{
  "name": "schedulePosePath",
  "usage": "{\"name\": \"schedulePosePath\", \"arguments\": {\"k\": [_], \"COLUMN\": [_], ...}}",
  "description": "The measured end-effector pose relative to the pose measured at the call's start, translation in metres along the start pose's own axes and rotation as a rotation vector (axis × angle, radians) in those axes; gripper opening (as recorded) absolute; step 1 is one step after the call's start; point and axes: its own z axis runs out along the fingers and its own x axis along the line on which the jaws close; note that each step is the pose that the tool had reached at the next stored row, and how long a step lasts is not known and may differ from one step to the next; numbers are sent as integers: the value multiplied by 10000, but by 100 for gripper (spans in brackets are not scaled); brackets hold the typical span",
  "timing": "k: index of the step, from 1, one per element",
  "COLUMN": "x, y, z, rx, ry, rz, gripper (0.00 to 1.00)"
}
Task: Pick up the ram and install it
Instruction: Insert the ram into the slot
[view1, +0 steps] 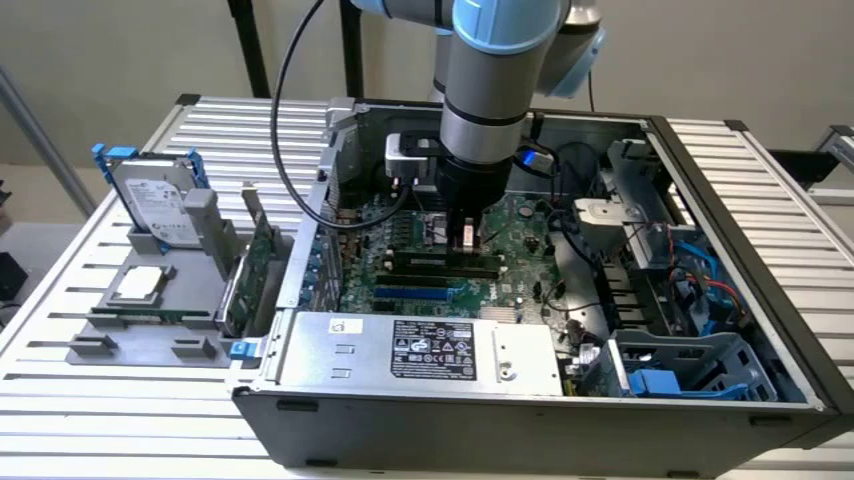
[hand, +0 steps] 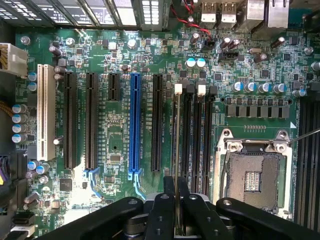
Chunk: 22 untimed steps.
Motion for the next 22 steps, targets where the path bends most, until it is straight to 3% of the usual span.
{"name": "schedulePosePath", "arguments": {"k": [22], "x": [-38], "y": [1], "z": [21], "rx": [8], "ry": [28], "rz": [1], "gripper": [0]}}
